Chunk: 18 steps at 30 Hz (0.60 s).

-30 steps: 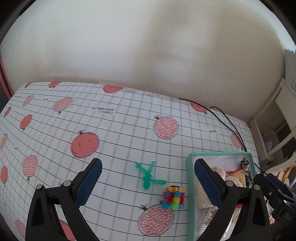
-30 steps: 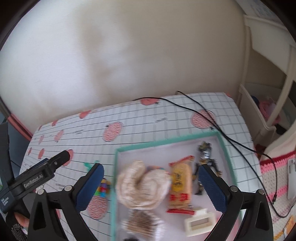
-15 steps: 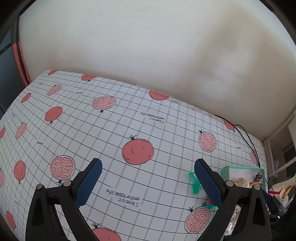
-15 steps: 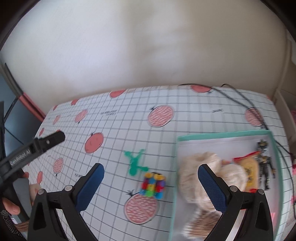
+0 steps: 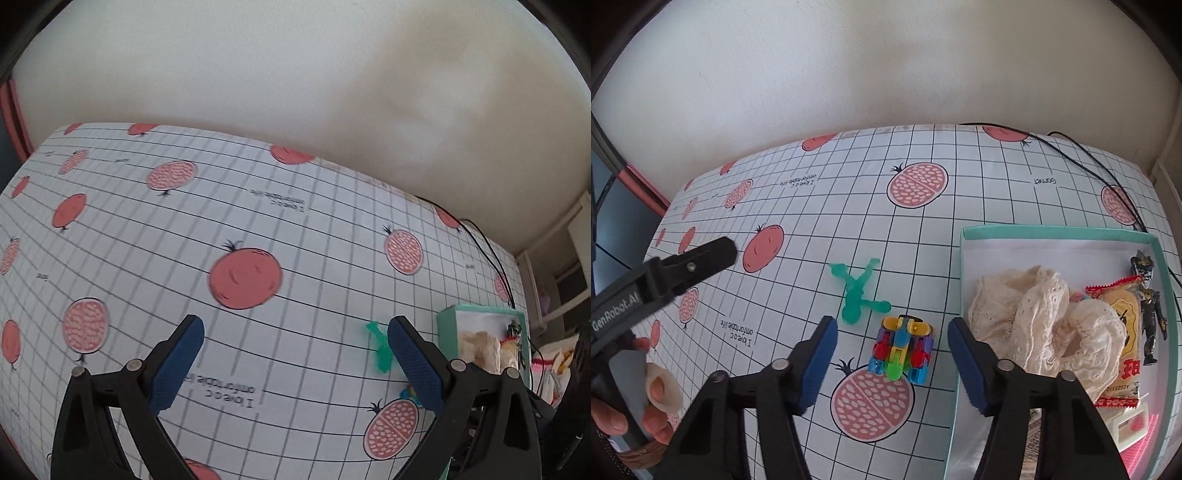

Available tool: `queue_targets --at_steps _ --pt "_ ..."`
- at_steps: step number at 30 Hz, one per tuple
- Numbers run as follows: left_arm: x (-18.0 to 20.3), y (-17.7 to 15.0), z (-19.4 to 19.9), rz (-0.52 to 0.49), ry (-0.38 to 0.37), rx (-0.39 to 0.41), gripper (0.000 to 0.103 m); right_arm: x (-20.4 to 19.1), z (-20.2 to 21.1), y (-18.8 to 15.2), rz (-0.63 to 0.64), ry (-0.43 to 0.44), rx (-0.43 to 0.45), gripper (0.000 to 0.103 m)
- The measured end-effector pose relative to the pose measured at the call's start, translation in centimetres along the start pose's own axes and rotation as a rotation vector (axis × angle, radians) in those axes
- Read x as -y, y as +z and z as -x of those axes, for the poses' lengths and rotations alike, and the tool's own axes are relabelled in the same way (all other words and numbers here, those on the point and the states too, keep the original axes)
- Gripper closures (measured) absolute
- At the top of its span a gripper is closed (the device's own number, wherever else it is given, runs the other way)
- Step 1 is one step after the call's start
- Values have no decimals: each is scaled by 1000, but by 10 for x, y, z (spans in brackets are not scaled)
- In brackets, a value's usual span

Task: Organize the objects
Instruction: 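Withdraw both grippers from the tray toward the green toy and colourful blocks, then close the left gripper on the green toy while the right gripper grasps the colourful blocks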

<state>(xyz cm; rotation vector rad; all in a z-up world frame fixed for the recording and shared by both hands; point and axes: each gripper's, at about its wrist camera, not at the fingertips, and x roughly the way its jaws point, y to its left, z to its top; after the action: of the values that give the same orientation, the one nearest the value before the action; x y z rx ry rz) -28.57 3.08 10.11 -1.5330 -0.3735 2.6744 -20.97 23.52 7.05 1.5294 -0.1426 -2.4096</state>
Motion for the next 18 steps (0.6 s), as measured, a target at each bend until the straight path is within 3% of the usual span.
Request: queue_targets --at_steps 10,18 --pt "29 -11 -34 -48 -70 -47 4 2 -17 -5 15 -1 -51 46" --pt "47 -18 -51 -98 -63 -62 10 0 -21 -5 34 5 -58 52"
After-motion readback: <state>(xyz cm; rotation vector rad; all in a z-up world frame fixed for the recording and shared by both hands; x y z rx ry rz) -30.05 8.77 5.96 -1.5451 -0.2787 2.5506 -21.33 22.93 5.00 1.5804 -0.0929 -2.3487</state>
